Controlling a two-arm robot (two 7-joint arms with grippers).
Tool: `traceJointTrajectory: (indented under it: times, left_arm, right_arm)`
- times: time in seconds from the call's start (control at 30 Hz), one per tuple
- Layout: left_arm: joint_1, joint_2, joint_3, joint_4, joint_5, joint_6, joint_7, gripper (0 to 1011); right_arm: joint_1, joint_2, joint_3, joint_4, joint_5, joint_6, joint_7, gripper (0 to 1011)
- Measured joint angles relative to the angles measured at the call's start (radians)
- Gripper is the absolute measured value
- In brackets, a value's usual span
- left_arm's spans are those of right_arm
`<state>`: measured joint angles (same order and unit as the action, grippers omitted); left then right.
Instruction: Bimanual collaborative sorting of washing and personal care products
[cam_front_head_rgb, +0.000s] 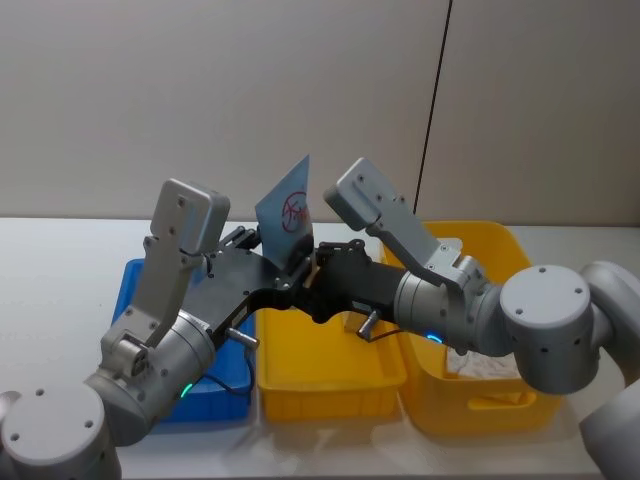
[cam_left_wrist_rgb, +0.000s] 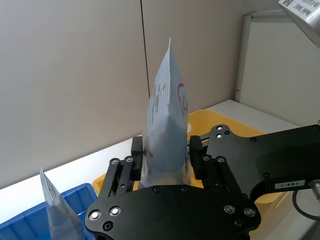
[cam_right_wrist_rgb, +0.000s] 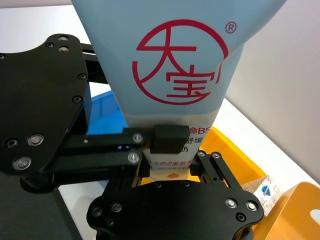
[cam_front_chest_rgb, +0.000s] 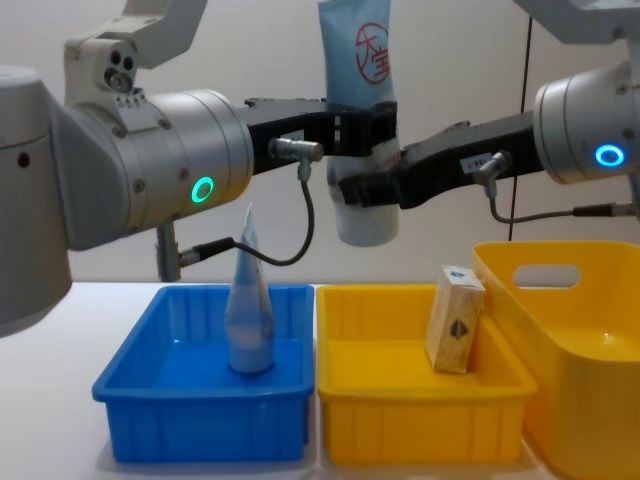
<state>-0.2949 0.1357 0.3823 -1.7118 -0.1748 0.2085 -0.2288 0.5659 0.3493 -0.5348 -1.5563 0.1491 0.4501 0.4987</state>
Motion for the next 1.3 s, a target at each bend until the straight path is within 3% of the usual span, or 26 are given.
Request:
traceJointTrajectory:
  times: [0.33, 0.57, 1.0, 1.3]
  left_arm:
    - [0.0, 0.0, -0.001, 0.0, 0.0, 0.0, 0.0, 813]
    - [0.0, 0.0, -0.001, 0.0, 0.0, 0.0, 0.0, 979]
    - [0.0, 0.0, -0.001, 0.0, 0.0, 0.0, 0.001, 1001]
    - [0.0, 0.0, -0.001, 0.0, 0.0, 0.001, 0.001, 1002]
  right_arm:
    - [-0.004, 0.002, 0.006, -0.003, 0.001, 0.0, -0.011, 317]
    - [-0.015, 0.01, 0.031, -0.01, 0.001, 0.007, -0.039, 278]
    - [-0.043, 0.037, 0.126, -0.03, 0.001, 0.042, -0.117, 230]
    - [-0.044, 0.055, 0.198, -0.029, 0.001, 0.113, -0.165, 225]
